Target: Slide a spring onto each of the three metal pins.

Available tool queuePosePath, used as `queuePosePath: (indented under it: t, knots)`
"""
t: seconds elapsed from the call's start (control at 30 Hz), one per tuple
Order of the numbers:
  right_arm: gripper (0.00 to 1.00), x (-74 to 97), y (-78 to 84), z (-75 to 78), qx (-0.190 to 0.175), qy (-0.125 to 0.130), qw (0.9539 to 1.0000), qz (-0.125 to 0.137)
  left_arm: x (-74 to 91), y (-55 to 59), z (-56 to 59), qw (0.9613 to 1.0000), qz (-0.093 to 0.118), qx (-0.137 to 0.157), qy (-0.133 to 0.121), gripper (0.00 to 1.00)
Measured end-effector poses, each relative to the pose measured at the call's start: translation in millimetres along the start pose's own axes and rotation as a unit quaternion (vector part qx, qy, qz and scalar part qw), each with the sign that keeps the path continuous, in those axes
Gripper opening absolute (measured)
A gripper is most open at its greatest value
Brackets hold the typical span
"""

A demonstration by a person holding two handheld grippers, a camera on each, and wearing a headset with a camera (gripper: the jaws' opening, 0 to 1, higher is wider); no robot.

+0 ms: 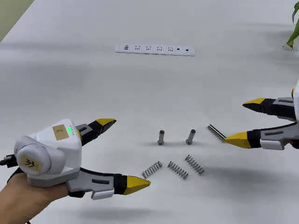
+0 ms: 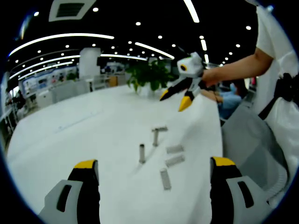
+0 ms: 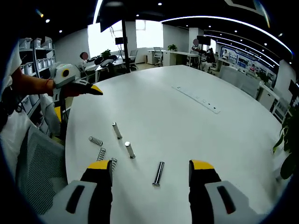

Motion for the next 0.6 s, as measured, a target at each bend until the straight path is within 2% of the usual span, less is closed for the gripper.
queuePosePath:
  t: [0.1, 0.37, 0.43, 0.6]
  knots:
    - [0.65, -7.0, -3.1, 4.8, 0.000, 0.006, 1.0000, -0.007, -0.8, -0.4, -0.3, 1.0000, 0.001, 0.001, 0.001, 1.00]
    - [0.54, -28.1, -5.8, 15.2, -0.013, 0.011, 0.9986, -0.049, -2.7, 2.4, -2.1, 1.0000, 0.002, 0.006, 0.002, 1.00]
    - [0.52, -36.9, -7.8, 23.9, -0.017, 0.012, 0.9982, -0.056, -3.3, 2.9, -2.2, 1.0000, 0.002, 0.008, 0.002, 1.00]
    - [0.41, -52.9, -8.6, 31.2, -0.034, 0.009, 0.9959, -0.084, -4.2, 3.1, -3.4, 0.9999, 0.004, 0.010, 0.001, 1.00]
Point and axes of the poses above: the centre of the closed fingertips' face, and the gripper's own axes: x roughly backward along the fingers, z roughly to its right, y roughly out of its underside, the point moved 8 cm from there along x, roughly backward along the fingers, and after that the axes turned 12 degrees about -z, right-handed, at the moved point
